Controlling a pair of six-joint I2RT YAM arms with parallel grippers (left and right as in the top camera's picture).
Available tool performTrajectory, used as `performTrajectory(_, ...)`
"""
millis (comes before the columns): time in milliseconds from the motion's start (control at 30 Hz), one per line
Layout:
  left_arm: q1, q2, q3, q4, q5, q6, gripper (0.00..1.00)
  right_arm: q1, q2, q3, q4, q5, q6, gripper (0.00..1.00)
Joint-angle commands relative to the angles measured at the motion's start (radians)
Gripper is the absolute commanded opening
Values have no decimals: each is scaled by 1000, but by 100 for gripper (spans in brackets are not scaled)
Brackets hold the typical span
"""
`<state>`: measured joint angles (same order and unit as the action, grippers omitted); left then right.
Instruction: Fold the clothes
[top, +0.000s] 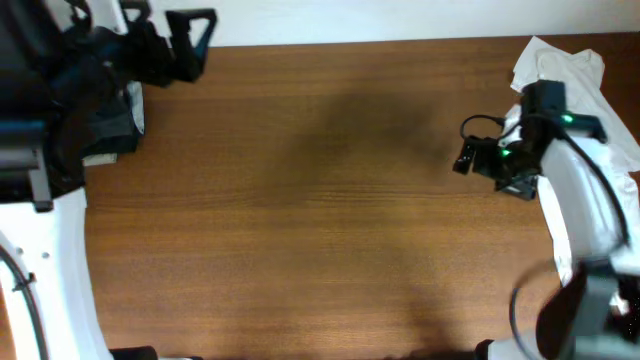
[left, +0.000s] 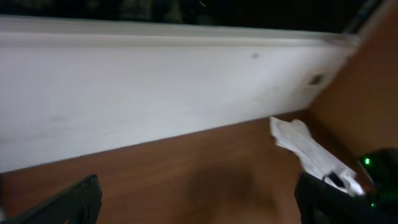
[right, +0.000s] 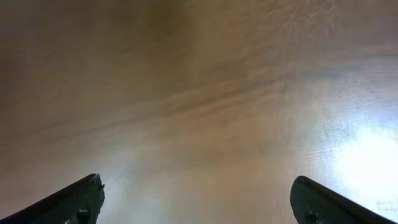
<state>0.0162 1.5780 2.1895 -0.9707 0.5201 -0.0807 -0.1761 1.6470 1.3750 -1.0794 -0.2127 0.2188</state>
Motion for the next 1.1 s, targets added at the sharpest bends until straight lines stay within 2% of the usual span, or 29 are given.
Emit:
performTrajectory(0,-42,1,5,-20,1,-10,99,-1,-335,47,-74,-44,-58,99)
performTrajectory(133,-51,1,5,-19,0,-9,99,-1,-721,47,-111,-45,-57,99)
performTrajectory(267,-51,2,5,-20,0,-9,99,-1,-973,47,-111,-46,-57,99)
performTrajectory(433,-51,2,5,-19,0,-9,99,1,-1064,43,-167,-35,-58,99)
performTrajectory(500,-51,2,5,-19,0,-9,99,39,-1109,-9,-158,-29,-58,99)
performTrajectory(567,-51,2,5,-19,0,-9,99,105,-1212,-170,-1,-11,-58,99)
performTrajectory(733,-51,2,5,-19,0,-9,99,153,-1415,-599,385,-5,-58,98)
performTrajectory(767,-51,2,5,-20,0,-9,99,166,-1467,-739,510,-13,-57,99)
performTrajectory(900,-51,2,5,-20,0,-9,99,203,-1580,-1030,810,-23,-54,99)
performTrajectory(1067,-51,2,5,-19,0,-9,99,209,-1644,-1221,1088,-23,-53,99)
